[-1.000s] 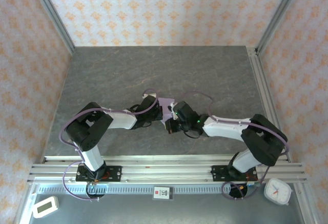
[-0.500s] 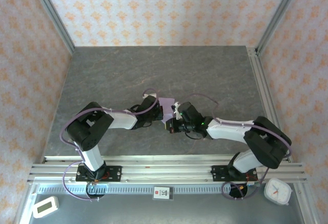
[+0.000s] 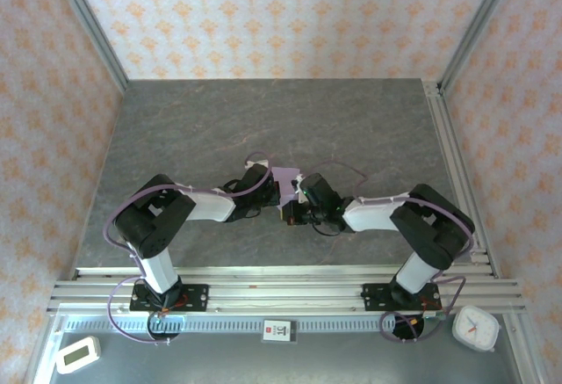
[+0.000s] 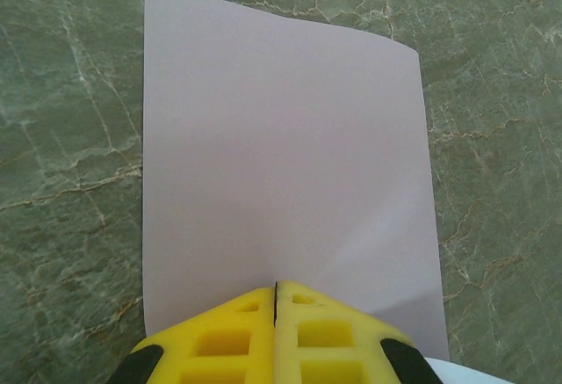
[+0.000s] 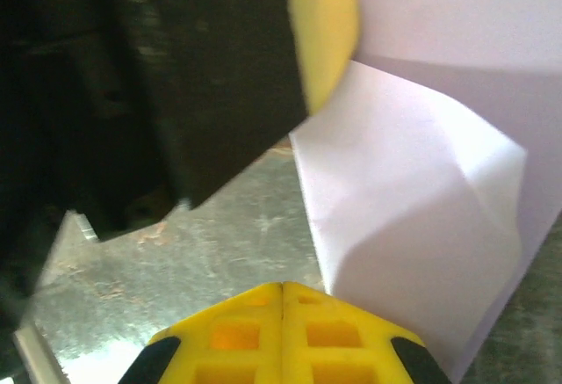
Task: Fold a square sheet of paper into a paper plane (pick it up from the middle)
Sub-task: Third fold the triangle at the center of the table.
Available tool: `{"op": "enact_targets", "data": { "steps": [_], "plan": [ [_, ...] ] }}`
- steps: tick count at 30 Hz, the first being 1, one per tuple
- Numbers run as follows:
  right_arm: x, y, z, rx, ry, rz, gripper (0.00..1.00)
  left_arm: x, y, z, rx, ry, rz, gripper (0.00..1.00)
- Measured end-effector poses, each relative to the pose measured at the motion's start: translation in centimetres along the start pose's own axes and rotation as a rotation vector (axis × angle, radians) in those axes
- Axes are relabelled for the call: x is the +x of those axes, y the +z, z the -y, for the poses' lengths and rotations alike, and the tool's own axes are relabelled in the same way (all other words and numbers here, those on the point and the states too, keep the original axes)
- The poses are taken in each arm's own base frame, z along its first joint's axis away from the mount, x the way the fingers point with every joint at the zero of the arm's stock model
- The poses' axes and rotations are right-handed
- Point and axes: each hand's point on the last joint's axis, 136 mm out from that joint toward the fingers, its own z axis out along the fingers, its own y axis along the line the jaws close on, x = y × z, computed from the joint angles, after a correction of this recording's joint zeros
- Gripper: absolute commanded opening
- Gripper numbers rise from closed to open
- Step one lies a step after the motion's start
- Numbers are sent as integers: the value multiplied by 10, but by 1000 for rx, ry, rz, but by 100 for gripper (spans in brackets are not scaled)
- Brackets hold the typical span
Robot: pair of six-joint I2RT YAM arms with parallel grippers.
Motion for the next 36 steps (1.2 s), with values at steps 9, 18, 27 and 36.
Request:
{"op": "enact_targets", "data": {
  "steps": [9,18,27,36],
  "plan": [
    [10,0,12,21,7,-9,0,-1,2,3,14,-17,5,0],
    [19,-12,22,24,35,30,0,1,4,6,33,-20,-2,0],
    [17,-23,37,35,153,65,0,3,4,6,39,-68,1,0],
    [6,-26,47,80,196,59,0,13,-12,-8,69,-291,40,0]
  ]
}}
